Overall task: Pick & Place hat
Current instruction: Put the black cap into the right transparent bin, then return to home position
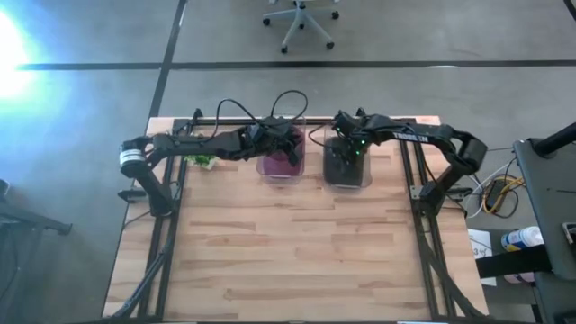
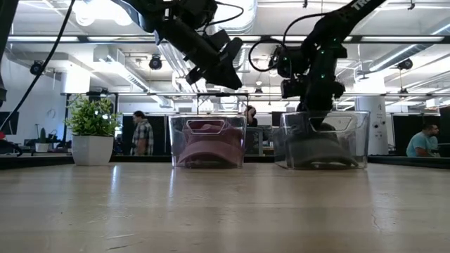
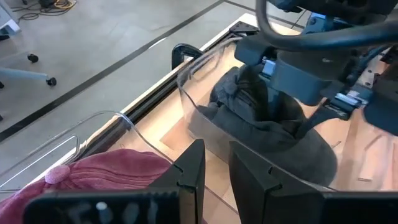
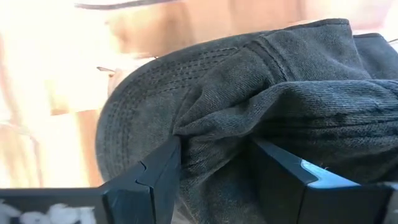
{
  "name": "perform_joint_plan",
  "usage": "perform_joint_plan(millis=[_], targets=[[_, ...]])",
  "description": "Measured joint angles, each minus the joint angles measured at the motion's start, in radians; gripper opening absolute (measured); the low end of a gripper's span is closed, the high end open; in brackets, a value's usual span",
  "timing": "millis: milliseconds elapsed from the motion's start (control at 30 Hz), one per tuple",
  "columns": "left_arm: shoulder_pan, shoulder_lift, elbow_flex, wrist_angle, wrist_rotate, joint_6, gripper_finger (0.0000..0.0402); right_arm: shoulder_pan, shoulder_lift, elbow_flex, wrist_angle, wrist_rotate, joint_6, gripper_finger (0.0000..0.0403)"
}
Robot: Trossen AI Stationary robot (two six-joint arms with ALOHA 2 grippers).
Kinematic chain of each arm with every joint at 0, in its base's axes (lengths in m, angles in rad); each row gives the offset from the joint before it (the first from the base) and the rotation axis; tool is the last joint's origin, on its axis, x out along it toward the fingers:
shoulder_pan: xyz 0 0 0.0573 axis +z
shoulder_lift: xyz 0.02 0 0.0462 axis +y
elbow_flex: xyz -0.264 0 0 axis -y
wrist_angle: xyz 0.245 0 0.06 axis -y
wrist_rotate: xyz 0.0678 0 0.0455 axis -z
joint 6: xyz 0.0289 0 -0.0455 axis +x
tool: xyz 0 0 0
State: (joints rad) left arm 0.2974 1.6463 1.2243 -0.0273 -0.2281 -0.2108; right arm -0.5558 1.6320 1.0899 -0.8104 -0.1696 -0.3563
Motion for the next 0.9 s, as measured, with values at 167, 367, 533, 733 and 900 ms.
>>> perform_joint_plan(millis=[167, 367, 533, 733, 900], targets=[[0.0, -0.001, 0.0, 0.002, -0.007, -0.001, 0.0064, 0.008, -0.034, -0.008, -0.019, -0.053, -0.003, 0.0178], [0.0, -0.006, 0.023, 0.001, -0.013, 0.009, 0.0064, 0.012, -0.066, 0.003, -0.076, -0.051, 0.013, 0.0178], [0.0, -0.024, 0.069, -0.051, -0.012, 0.019, 0.0064, 0.014, -0.174, 0.031, -0.078, -0.042, 0.022, 0.0178], [-0.001, -0.069, 0.077, -0.133, -0.008, 0.018, 0.0064, 0.016, -0.309, 0.028, -0.076, -0.042, 0.08, 0.0178], [-0.036, -0.167, 0.077, -0.258, 0.005, -0.026, 0.0064, 0.024, -0.45, 0.012, -0.074, -0.049, 0.138, 0.0178]])
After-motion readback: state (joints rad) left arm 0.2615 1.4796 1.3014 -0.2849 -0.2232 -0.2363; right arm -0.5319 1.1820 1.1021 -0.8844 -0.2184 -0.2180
